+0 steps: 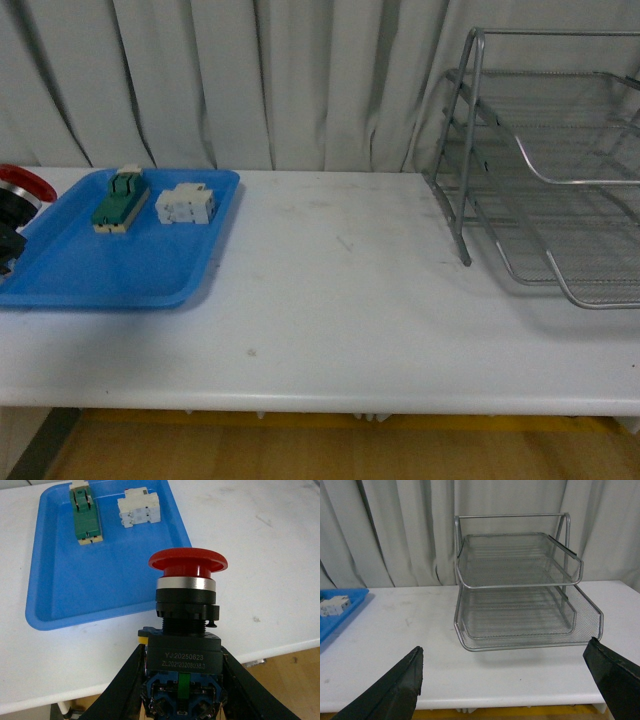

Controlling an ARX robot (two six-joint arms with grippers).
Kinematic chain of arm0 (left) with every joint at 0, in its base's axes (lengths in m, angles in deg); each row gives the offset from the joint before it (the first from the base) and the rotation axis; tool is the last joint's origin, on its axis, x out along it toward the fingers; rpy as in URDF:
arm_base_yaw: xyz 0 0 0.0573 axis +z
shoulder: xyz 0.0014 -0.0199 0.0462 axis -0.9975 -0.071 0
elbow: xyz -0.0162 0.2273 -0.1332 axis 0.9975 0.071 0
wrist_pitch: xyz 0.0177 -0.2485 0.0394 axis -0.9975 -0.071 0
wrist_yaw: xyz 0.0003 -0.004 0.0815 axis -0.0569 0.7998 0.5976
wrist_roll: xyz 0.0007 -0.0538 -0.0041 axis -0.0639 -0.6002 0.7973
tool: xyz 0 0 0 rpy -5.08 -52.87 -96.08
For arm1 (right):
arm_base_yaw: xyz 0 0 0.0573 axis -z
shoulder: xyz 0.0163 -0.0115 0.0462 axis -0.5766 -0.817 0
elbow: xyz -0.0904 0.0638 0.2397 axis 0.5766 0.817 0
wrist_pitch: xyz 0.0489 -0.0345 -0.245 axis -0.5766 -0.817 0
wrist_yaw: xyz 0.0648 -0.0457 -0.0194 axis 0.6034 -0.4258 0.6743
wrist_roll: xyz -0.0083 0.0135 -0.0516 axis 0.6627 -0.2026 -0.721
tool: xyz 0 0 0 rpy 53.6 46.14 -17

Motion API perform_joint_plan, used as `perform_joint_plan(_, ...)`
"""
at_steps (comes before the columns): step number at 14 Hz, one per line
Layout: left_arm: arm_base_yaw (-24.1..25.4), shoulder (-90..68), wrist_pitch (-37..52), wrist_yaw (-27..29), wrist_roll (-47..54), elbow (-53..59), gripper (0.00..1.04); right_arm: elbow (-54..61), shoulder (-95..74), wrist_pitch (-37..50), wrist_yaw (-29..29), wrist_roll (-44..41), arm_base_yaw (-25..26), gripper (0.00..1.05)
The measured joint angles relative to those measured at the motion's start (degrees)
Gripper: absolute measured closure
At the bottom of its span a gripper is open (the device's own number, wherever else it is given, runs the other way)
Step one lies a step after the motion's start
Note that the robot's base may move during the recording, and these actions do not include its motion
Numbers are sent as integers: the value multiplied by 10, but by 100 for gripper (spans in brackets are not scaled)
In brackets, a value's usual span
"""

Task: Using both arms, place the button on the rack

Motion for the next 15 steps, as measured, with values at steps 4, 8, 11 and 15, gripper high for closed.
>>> perform_joint_plan(4, 2, 0, 7, 10, 2, 2, 69, 0, 0, 0, 0, 0, 0, 6)
perform_joint_plan(8, -7, -2, 4, 10, 2, 3, 69, 0, 0, 0, 0, 0, 0, 6)
perform_joint_plan(11, -9, -2, 4, 11, 2, 3, 69, 0, 0, 0, 0, 0, 0, 6)
perform_joint_plan(15, -16, -2, 9, 10, 2, 3, 69, 0, 0, 0, 0, 0, 0, 6)
